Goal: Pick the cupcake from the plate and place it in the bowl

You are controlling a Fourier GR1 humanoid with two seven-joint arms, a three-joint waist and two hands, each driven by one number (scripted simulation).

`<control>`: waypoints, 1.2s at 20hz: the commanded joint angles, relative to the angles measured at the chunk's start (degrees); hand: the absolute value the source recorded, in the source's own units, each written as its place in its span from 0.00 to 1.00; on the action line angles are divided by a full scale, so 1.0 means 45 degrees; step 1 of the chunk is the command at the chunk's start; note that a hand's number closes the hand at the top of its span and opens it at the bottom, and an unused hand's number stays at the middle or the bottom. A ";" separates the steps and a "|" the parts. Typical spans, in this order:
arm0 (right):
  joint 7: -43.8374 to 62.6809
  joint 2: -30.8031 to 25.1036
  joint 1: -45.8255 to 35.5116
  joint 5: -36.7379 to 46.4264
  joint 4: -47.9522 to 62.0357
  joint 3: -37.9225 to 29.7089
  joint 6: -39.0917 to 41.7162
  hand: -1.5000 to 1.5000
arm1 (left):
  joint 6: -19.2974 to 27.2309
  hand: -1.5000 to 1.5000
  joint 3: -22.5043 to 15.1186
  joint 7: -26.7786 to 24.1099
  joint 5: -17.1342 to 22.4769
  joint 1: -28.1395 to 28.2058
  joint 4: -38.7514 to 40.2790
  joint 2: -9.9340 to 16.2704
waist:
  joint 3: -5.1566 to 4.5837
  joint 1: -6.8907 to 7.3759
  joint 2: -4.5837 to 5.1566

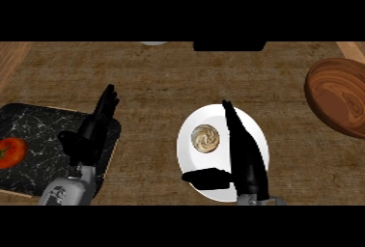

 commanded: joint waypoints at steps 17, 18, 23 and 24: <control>-0.4656 0.0070 0.1376 -0.3134 0.2644 0.0170 -0.2699 0.00 | -0.0416 0.50 0.0421 -0.0176 -0.0923 -0.0016 0.0231 -0.0924 | 0.0002 0.0000 0.0011; -0.3817 0.0070 0.0771 -0.3105 0.2414 -0.0035 -0.2905 0.00 | -0.0666 0.50 0.0592 0.1171 -0.0777 0.0056 -0.1129 -0.0511 | 0.0002 0.0025 0.0001; -0.4996 0.0071 -0.0420 -0.4058 0.4332 -0.0635 -0.3125 0.00 | -0.0893 0.50 0.0842 0.0550 -0.0846 0.0400 -0.0697 -0.0711 | 0.0002 0.0042 0.0010; -0.4274 0.0071 -0.0079 -0.3584 0.3396 -0.0274 -0.3286 0.00 | -0.1017 0.50 0.1208 0.1302 -0.0649 -0.0496 -0.0542 -0.0592 | 0.0001 0.0010 0.0005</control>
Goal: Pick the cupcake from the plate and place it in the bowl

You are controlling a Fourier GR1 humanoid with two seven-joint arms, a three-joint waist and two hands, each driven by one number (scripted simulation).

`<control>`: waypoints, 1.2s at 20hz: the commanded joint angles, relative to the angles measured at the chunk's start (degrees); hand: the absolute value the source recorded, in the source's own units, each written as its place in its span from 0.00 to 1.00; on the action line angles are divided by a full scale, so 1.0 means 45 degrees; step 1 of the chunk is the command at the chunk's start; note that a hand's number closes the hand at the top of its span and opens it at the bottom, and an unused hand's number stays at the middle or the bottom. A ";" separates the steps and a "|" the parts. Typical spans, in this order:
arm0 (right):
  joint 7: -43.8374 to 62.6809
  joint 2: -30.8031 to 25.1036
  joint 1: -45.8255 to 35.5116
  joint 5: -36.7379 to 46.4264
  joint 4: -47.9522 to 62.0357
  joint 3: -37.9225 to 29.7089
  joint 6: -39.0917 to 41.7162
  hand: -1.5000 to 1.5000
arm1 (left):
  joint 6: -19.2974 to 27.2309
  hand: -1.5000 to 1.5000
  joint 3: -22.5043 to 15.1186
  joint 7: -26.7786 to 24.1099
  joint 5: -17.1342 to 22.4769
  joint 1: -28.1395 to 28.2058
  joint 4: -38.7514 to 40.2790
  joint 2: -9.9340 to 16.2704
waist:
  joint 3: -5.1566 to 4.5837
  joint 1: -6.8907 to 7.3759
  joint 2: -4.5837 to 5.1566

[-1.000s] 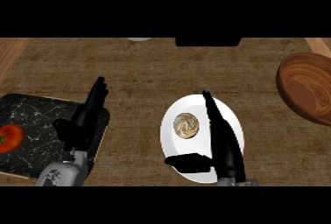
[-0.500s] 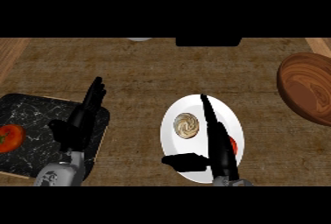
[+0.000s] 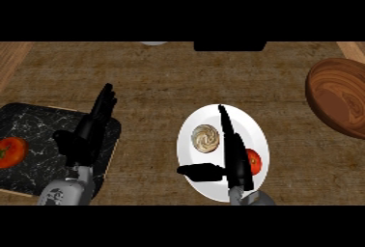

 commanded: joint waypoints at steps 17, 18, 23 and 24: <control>-0.0949 0.0005 -0.1998 -0.0312 0.4954 0.0695 -0.0822 1.00 | -0.0714 0.50 0.0397 -0.0245 -0.0156 0.0259 -0.0068 -0.0152 | 0.0002 0.0085 0.0007; -0.1191 -0.0335 -0.1328 0.0359 0.4028 0.0617 0.0868 1.00 | -0.0415 0.50 0.0638 0.0039 -0.0176 -0.0726 0.0597 -0.0226 | -0.0001 -0.0009 0.0006; -0.1344 -0.0005 -0.1606 0.1395 0.4526 0.1150 0.0937 1.00 | -0.0616 0.50 0.0378 -0.0167 -0.0203 0.0794 -0.0687 -0.0167 | -0.0001 0.0055 -0.0016; -0.1959 -0.0004 -0.1661 0.1161 0.4873 0.1271 0.0661 1.00 | -0.0725 0.50 0.0595 0.1021 -0.0054 -0.0249 -0.0726 0.0038 | 0.0002 0.0044 -0.0006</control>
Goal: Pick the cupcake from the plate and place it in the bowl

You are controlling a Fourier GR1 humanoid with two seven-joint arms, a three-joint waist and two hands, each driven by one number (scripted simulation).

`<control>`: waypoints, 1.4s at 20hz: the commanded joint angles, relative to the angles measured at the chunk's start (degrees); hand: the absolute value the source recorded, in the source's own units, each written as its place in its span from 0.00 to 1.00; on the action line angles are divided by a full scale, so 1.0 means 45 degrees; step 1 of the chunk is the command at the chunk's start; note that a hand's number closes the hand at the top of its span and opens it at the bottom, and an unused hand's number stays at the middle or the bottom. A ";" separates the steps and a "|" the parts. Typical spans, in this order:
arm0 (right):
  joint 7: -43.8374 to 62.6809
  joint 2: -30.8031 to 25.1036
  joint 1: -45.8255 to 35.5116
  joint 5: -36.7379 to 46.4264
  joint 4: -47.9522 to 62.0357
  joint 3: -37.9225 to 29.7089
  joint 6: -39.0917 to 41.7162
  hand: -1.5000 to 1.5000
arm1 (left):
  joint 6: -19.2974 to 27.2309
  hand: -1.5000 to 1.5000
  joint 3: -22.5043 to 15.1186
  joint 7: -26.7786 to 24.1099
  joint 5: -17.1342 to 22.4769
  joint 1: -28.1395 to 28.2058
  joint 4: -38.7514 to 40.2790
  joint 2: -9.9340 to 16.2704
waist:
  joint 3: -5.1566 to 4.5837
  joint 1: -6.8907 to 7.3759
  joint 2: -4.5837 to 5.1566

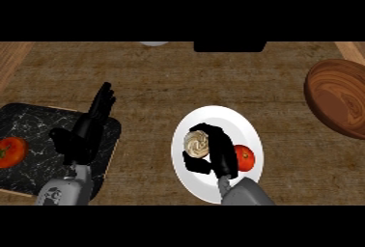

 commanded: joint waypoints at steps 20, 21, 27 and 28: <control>-1.3797 -1.1006 0.5360 -0.7651 -0.8559 -0.2293 0.8238 1.00 | 0.0238 0.50 0.0828 -0.0179 0.0121 0.0801 -0.0208 0.0303 | 0.0065 -0.1271 -0.0208; -1.4546 -1.1397 0.5378 -0.8216 -0.8322 -0.3271 0.8375 1.00 | 0.0223 0.50 0.0629 -0.0456 0.0057 0.1164 -0.0299 0.0155 | 0.0072 -0.1075 -0.0158; -1.6377 -1.3734 0.7943 -1.0662 -0.9086 -0.7720 0.9235 1.00 | 0.0407 0.50 0.0695 -0.0408 -0.0145 0.0728 0.0185 0.0129 | 0.0039 -0.1359 -0.0124; -1.5992 -1.4183 0.7753 -1.1467 -0.9120 -0.8698 0.9591 1.00 | 0.0201 0.50 0.0821 -0.0755 0.0100 0.0908 0.0344 0.0142 | 0.0017 -0.1213 -0.0104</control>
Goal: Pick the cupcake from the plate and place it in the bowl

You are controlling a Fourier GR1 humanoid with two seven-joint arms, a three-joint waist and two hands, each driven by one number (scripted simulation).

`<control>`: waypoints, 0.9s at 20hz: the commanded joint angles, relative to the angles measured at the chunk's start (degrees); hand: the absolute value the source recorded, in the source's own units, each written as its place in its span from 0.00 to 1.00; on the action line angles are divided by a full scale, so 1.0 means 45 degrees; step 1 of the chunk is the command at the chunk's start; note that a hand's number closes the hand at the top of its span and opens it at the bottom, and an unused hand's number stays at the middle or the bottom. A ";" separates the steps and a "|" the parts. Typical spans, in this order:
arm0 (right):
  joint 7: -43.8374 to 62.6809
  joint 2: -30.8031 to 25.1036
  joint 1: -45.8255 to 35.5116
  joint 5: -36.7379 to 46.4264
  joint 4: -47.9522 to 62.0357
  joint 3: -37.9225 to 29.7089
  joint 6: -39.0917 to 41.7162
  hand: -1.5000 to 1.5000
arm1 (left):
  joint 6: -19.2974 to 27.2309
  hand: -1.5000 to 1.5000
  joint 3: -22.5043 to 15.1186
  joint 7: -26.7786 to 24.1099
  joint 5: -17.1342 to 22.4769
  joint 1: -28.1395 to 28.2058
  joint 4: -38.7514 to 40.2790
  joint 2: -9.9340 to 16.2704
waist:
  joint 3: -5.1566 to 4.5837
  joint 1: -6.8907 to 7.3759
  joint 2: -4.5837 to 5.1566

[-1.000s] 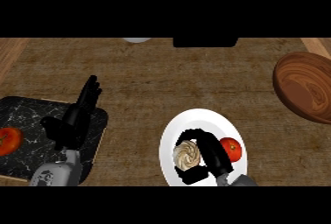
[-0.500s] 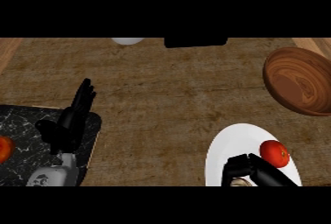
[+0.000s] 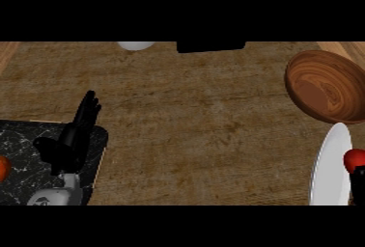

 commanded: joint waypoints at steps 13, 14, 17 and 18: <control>0.4569 -0.1884 0.1717 -0.5626 -0.0429 -0.8709 0.2029 1.00 | -0.0204 0.50 -0.0480 -0.0357 -0.0409 -0.0712 0.0695 -0.0234 | -0.0015 0.0976 0.0195; 0.5007 -0.2329 0.0921 -0.5775 0.0019 -0.8356 0.1497 1.00 | 0.0148 0.50 -0.1010 0.0804 -0.0564 -0.1092 -0.0311 -0.0673 | -0.0008 0.1159 0.0213; 0.6325 -0.2494 -0.0191 -0.5937 -0.0013 -0.7775 0.1597 1.00 | -0.0330 0.50 -0.0693 -0.0014 -0.0269 -0.0609 0.0316 -0.0432 | -0.0008 0.1219 0.0225; 0.5892 -0.2093 -0.0078 -0.5155 0.0538 -0.8038 0.2207 1.00 | 0.0075 0.50 -0.0996 0.0308 -0.0508 -0.0850 0.0281 -0.0874 | -0.0001 0.1154 0.0215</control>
